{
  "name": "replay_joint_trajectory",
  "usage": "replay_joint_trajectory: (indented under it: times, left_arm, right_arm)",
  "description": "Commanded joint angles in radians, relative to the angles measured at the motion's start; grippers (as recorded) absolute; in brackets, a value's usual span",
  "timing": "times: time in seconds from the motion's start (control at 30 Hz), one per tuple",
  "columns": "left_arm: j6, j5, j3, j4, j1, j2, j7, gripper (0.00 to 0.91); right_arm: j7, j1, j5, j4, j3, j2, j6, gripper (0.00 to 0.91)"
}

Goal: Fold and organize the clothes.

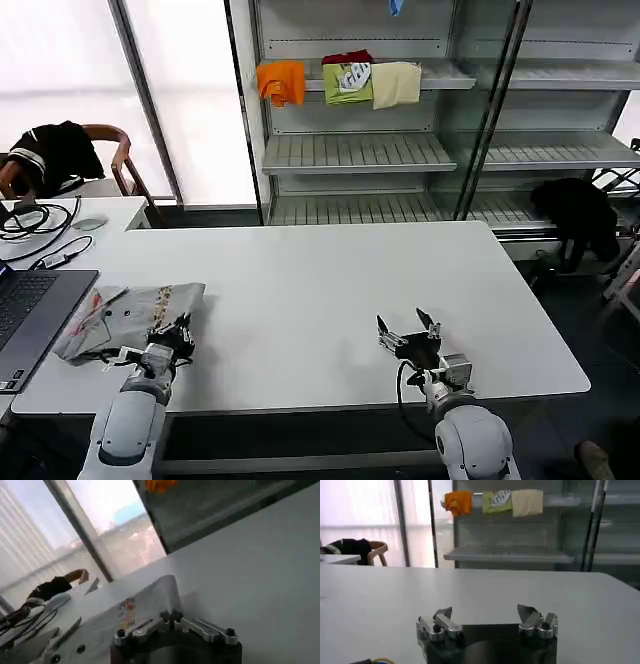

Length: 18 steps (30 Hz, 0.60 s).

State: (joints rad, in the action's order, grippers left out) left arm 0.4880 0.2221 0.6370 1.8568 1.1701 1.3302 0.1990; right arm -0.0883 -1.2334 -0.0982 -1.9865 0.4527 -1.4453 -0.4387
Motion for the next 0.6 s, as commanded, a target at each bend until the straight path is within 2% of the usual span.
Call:
replay_joint_trajectory:
  times: [0.03,0.13,0.6]
  left_arm:
    - [0.090,-0.414,-0.071,0.133,-0.035,-0.003,-0.030,0.000]
    - [0.089,-0.480,-0.130,0.140,-0.056,0.002,-0.045,0.000]
    - [0.089,-0.469,-0.388,0.068,-0.142,0.075,-0.108,0.000]
  right_arm:
    - [0.004,-0.002,-0.001,-0.005,0.000,-0.001,0.000,0.907]
    - [0.003,-0.004,-0.003,-0.007,0.002,0.003,0.000,0.907]
    - [0.000,-0.013,-0.007,-0.014,0.004,0.005,0.003,0.907]
